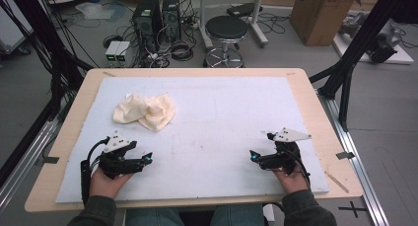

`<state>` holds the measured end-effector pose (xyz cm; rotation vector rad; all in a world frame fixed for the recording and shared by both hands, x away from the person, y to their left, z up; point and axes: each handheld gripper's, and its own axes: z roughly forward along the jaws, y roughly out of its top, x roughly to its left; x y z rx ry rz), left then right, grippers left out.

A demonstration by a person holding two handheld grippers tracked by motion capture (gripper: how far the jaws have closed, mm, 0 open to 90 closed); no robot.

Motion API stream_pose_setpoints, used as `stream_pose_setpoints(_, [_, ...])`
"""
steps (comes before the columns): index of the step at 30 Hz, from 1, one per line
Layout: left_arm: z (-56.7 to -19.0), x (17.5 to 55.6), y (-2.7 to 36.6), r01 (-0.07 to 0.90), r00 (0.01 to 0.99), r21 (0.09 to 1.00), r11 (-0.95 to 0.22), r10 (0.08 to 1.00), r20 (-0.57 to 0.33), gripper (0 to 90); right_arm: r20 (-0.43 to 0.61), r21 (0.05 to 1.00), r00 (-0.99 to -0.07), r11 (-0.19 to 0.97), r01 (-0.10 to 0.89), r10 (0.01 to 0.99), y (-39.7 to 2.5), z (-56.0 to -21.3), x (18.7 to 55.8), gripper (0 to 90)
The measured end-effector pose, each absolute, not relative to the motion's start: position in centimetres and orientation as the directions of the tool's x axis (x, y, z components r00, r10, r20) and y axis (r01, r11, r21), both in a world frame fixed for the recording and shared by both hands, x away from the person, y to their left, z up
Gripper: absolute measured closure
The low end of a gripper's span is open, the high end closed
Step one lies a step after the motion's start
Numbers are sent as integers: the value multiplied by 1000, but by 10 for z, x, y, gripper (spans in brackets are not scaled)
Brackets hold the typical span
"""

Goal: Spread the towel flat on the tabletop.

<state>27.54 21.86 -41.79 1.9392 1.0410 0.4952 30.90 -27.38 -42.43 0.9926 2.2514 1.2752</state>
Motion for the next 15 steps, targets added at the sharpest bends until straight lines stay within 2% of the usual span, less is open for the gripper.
stream_pose_setpoints(15, [-417,279,220,480,575,834,-273,816,-64,272,34,854,-675,329,403,737,-278,-425,311,45])
